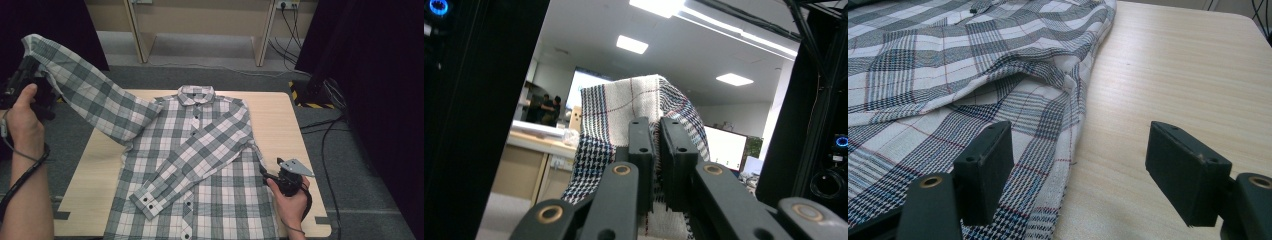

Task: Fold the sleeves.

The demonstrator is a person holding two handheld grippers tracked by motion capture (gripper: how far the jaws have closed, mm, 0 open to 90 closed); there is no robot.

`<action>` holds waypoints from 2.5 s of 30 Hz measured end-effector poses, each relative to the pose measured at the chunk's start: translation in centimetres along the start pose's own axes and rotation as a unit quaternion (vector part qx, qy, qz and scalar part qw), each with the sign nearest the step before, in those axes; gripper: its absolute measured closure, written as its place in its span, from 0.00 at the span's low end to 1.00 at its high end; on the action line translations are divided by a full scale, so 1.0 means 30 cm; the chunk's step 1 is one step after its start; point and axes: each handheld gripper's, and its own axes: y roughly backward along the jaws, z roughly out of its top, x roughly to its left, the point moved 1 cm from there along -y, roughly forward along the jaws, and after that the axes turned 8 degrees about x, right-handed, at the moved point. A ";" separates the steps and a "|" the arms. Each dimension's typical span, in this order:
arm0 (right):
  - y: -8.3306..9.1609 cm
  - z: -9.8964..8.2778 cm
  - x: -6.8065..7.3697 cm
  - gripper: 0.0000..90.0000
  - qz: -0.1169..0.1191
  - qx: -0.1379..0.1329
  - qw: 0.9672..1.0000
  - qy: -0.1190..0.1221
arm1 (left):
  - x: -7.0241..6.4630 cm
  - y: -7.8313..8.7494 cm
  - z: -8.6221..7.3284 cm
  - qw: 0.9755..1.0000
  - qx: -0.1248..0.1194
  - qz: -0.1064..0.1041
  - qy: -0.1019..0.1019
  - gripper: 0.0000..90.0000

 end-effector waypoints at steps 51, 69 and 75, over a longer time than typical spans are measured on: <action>0.001 -0.001 0.001 0.31 0.000 -0.001 1.000 0.001 | -0.426 0.068 -0.034 0.982 0.045 -0.163 -0.088 0.93; 0.000 0.000 0.001 0.31 0.000 0.000 1.000 0.002 | -0.489 0.096 -0.066 0.976 0.049 -0.188 -0.098 0.93; 0.001 0.000 0.001 0.31 0.000 -0.001 1.000 0.001 | -0.510 0.100 -0.089 0.974 0.055 -0.196 -0.099 0.93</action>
